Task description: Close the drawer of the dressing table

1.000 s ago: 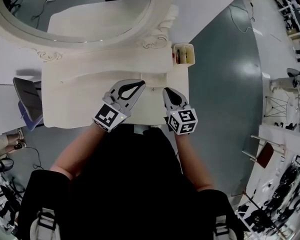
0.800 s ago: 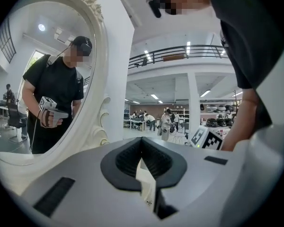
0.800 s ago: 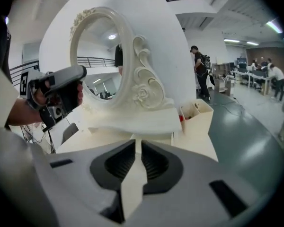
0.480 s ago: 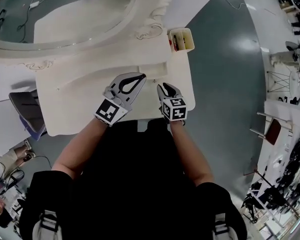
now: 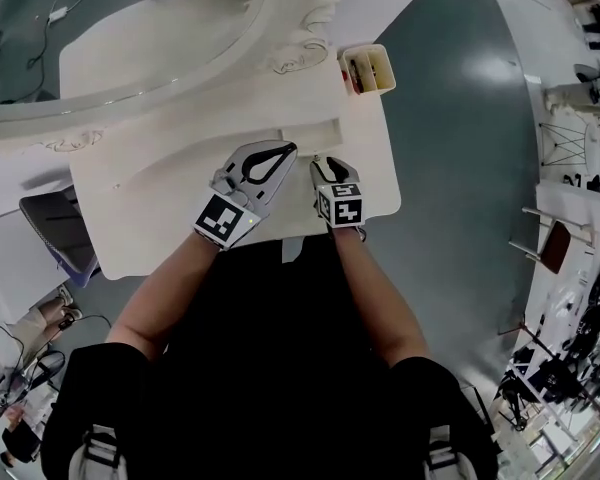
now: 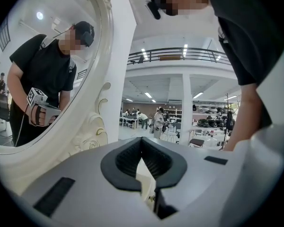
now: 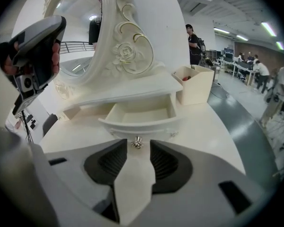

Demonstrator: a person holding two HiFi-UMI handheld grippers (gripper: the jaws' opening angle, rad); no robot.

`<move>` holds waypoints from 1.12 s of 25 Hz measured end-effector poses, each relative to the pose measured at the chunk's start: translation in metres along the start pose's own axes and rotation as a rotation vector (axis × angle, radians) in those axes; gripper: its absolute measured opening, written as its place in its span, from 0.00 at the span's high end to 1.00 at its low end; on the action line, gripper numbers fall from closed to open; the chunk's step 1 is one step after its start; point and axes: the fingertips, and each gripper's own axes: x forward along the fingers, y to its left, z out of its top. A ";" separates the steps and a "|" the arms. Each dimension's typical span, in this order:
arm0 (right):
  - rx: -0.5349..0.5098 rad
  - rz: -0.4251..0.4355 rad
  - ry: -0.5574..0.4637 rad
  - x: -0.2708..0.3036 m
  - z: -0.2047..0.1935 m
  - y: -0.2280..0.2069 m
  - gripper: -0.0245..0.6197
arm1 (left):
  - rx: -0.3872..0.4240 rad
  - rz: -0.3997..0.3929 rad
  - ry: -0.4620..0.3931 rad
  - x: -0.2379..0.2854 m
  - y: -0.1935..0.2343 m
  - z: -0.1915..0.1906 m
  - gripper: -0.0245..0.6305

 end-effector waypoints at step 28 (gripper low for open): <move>0.004 -0.060 0.116 0.025 -0.010 0.000 0.81 | -0.021 0.003 0.009 -0.006 0.018 -0.009 0.97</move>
